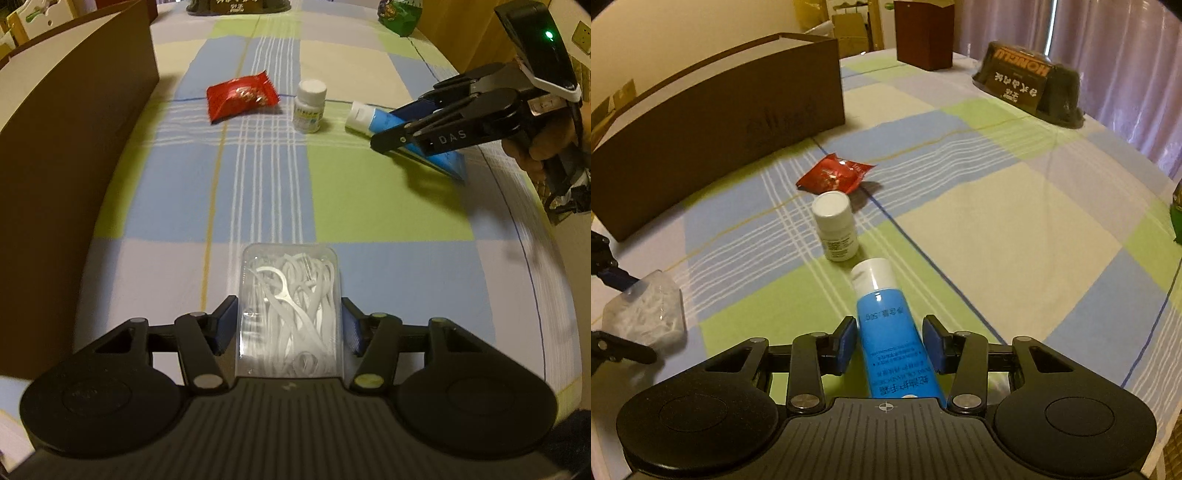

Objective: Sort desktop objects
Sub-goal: 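Grasp the clear floss box with the left tool while the right tool grasps the blue tube, then carry the floss box and blue tube over the shoebox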

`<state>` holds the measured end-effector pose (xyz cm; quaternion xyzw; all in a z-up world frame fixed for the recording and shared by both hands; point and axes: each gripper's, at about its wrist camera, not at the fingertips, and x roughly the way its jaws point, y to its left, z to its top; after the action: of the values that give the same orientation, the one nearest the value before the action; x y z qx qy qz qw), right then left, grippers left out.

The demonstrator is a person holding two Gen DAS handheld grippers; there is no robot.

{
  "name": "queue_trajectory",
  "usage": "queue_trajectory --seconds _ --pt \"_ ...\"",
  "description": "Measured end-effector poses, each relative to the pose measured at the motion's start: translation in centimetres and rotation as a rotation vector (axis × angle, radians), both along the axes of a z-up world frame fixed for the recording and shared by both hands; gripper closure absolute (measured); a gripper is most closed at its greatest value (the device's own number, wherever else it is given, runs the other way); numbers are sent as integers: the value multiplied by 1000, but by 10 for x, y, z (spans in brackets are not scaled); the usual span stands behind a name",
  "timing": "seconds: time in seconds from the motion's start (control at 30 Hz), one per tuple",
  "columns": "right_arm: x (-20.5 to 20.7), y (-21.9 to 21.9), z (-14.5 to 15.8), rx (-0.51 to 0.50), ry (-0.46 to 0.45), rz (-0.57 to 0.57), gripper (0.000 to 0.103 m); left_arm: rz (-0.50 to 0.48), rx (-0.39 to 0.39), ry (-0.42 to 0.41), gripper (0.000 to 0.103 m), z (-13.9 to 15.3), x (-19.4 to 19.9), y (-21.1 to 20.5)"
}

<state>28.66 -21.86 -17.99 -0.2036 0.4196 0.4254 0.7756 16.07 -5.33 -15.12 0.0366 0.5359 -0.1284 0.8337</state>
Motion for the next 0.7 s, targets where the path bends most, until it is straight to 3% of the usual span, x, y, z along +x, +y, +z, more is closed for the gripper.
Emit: queue_trajectory --seconds 0.07,0.27,0.4,0.7 --pt "-6 1 -1 -20 -11 1 70 15 -5 9 50 1 -1 5" --pt "-28 3 6 -65 13 -16 70 20 -6 15 49 1 5 6" --pt "-45 0 10 -79 23 -41 70 -4 35 13 49 0 6 -1" --pt "-67 -7 10 -60 2 -118 70 -3 79 14 26 -6 10 -11"
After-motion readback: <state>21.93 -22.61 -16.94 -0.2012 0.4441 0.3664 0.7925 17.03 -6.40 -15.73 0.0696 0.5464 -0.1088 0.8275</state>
